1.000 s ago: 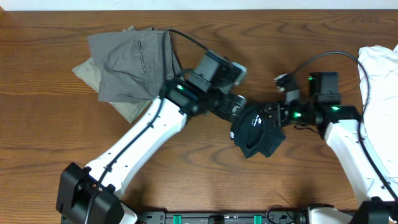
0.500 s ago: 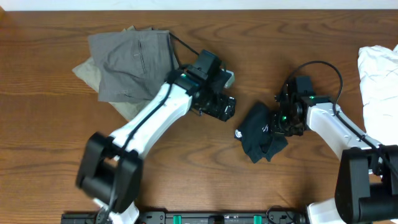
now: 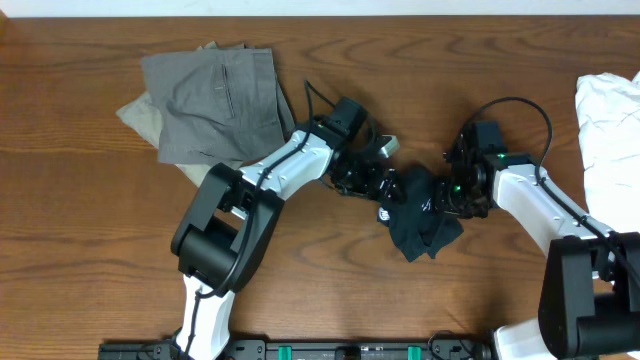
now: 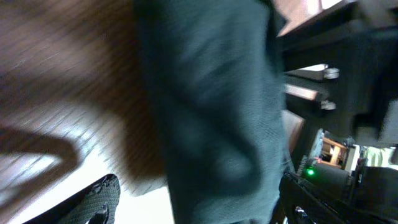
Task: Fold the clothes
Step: 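Lift the shirt bundle with the left gripper and carry it left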
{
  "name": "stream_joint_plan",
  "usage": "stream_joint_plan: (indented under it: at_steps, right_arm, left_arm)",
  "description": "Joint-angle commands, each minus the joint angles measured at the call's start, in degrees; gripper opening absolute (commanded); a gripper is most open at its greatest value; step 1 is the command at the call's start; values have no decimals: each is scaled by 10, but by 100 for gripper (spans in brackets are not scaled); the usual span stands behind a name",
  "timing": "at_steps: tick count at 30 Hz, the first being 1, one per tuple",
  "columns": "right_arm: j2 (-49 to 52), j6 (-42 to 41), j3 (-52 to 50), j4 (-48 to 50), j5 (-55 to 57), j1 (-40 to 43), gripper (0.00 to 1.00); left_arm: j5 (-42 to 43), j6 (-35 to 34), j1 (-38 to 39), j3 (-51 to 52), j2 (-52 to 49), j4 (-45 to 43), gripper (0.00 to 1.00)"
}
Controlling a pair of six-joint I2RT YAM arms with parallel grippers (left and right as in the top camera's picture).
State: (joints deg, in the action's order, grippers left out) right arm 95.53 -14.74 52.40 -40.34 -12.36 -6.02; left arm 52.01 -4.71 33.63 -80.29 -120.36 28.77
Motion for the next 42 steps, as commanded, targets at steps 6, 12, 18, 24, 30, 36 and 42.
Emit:
stream_joint_plan:
  at_steps: [6,12,18,24,30,36,42]
  right_arm:
    - [23,-9,-9,0,44,4,20]
    - [15,-9,-7,0,44,4,17]
    - [-58,2,15,-43,47,23,17]
    - [-192,1,33,-66,44,57,16]
    - [-295,0,34,-57,45,64,19]
    - [-314,0,33,-55,44,64,19]
    - [-309,0,33,-54,44,64,17]
  left_arm:
    - [-34,0,57,-2,-3,-24,63]
    - [-40,5,65,-2,-4,-56,30]
    - [-71,6,51,-2,0,-45,6]
    - [-19,6,-28,-15,66,-38,6]
    - [-17,6,-177,-18,189,-20,6]
    - [-26,14,-369,-17,232,-16,6]
    - [-36,39,-482,-16,162,-21,6]
